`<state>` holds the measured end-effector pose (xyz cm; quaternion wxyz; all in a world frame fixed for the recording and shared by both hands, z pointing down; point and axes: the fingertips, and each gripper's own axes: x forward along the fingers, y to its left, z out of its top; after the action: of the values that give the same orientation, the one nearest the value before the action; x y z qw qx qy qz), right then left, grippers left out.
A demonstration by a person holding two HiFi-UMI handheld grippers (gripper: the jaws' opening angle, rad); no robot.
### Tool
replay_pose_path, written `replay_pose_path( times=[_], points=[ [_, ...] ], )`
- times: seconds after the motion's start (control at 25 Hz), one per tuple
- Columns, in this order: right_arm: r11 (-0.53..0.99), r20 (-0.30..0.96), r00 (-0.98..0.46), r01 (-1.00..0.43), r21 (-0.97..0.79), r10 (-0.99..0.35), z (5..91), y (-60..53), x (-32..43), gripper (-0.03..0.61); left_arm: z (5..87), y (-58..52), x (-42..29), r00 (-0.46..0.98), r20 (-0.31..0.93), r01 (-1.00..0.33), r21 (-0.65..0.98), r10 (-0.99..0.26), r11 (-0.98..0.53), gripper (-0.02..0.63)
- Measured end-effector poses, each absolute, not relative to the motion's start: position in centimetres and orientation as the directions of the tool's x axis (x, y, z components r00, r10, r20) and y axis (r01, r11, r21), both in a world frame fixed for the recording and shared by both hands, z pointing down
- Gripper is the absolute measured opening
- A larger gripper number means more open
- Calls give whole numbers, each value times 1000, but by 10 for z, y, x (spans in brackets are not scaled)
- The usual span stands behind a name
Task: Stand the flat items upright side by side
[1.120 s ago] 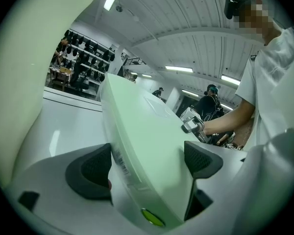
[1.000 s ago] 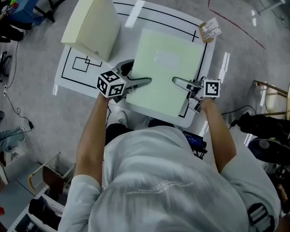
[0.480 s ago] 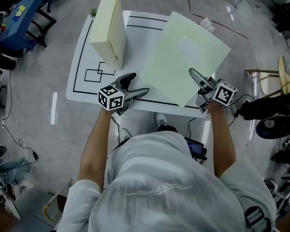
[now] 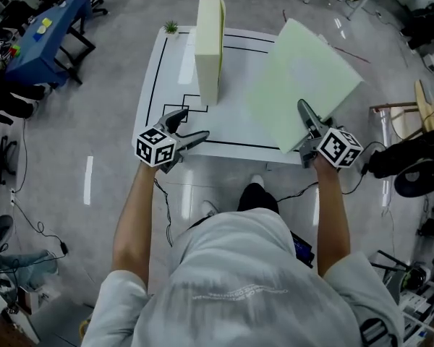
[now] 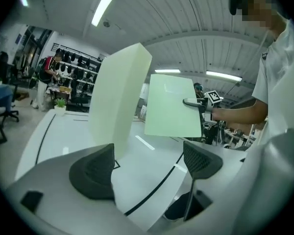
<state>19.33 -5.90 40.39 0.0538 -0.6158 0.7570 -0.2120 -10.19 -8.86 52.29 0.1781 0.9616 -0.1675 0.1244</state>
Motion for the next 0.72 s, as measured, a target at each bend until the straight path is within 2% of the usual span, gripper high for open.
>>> replay_pose_path(
  times=[0.28,0.48,0.72],
  points=[
    [144,186,-172,-977,-157,-967,401,-87,151,281,456,-140,-116,889,260,-419,125,-378,-899,450],
    [92,160,-104,-993,-80,-982,412,-132,145,281,428,-164,-84,899,275,-359,16,-341,-933,449],
    [60,140,-70,-995,-74,-988,429,-184,136,281,440,-190,-58,899,317,-321,11,-301,-947,449]
  ],
)
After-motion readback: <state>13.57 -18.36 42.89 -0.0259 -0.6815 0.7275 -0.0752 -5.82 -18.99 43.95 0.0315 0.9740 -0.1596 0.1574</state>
